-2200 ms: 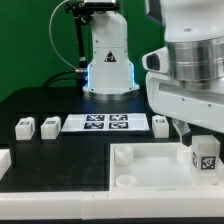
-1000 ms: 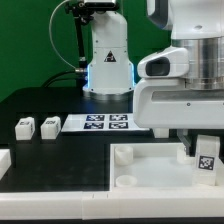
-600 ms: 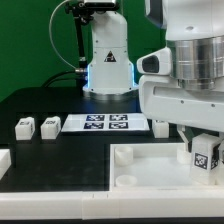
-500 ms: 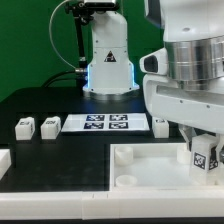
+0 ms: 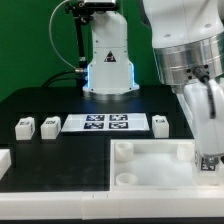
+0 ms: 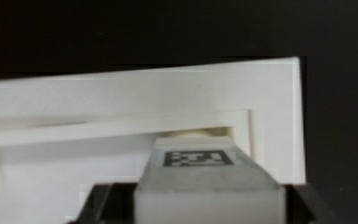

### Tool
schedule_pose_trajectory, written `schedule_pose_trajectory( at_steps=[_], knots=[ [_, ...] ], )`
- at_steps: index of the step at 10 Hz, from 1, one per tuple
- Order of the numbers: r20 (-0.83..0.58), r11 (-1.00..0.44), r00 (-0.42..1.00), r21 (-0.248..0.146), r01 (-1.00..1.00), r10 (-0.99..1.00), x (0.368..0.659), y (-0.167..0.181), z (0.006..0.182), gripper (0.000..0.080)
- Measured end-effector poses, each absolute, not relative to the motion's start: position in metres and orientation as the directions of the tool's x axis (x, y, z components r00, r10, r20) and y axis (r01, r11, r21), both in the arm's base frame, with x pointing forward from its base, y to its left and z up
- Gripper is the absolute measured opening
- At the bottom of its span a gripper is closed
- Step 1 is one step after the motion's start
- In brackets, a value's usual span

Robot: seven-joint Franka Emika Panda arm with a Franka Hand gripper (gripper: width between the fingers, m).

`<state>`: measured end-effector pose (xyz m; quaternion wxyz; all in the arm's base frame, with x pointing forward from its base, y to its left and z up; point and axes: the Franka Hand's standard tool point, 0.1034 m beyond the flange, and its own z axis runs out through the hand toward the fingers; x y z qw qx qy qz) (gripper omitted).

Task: Assemble one leg

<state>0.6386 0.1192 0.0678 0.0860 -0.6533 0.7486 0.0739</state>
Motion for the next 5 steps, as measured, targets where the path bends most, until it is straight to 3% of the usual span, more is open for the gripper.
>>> schedule_pose_trajectory(
  at_steps=[2,4,5],
  knots=[
    [-0.22,0.263,-0.261,0.02,-0.965,-0.94,0.6397,0.1189,0.0681,0.0295],
    [-0.21,0.305,-0.303,0.025,-0.952,-0.93,0.6398,0.1184,0.0681,0.0295],
    [-0.21,0.299,-0.297,0.025,-0.954,-0.931,0.6395,0.1188,0.068,0.0464]
  ],
)
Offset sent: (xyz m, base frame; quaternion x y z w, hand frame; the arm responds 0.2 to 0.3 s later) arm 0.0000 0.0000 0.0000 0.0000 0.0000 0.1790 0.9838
